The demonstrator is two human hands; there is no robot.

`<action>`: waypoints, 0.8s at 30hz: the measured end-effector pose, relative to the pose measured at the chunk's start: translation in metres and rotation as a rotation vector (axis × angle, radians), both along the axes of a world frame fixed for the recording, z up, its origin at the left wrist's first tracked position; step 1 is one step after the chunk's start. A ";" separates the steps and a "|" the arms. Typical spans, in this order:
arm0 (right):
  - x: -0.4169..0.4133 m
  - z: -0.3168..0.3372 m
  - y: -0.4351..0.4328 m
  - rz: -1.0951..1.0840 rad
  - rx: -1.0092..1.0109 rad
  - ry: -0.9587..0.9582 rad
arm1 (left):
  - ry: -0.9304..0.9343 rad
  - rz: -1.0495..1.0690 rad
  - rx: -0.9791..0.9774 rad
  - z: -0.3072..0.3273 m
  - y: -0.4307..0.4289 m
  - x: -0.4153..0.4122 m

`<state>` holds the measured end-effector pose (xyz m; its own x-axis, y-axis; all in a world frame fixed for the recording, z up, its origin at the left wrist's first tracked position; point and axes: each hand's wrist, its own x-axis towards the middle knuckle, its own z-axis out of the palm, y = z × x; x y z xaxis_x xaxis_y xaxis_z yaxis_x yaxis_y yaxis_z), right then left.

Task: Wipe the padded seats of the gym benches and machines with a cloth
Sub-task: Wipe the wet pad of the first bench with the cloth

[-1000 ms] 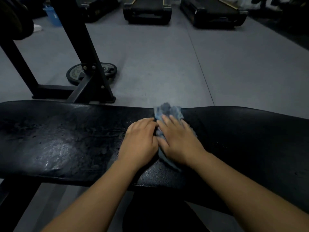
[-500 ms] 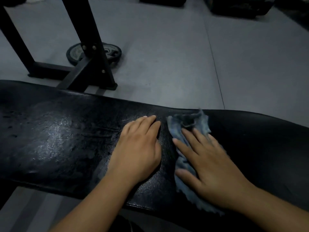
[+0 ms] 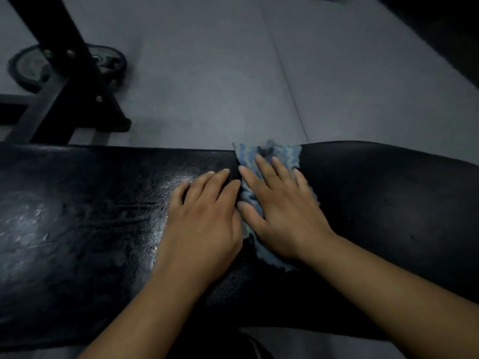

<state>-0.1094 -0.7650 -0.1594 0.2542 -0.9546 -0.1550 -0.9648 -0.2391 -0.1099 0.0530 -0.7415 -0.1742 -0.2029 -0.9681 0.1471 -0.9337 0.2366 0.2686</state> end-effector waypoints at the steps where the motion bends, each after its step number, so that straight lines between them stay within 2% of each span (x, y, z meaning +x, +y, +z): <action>1: 0.004 -0.002 -0.004 -0.025 -0.010 -0.007 | 0.009 -0.005 -0.017 -0.002 -0.001 0.001; 7: 0.015 0.001 -0.002 -0.096 -0.002 -0.040 | 0.011 -0.042 -0.024 -0.005 -0.001 0.007; 13: 0.001 0.003 0.089 -0.109 0.032 -0.050 | -0.006 -0.115 0.022 -0.003 0.008 0.009; 18: -0.032 0.001 0.071 -0.332 -0.024 -0.012 | 0.003 -0.178 0.025 -0.002 0.032 -0.023; 21: -0.019 -0.003 0.093 -0.228 -0.037 -0.037 | -0.011 -0.142 0.047 -0.002 0.036 -0.041; 24: -0.065 0.000 0.133 -0.100 0.000 -0.037 | -0.033 -0.128 0.027 -0.006 0.034 -0.042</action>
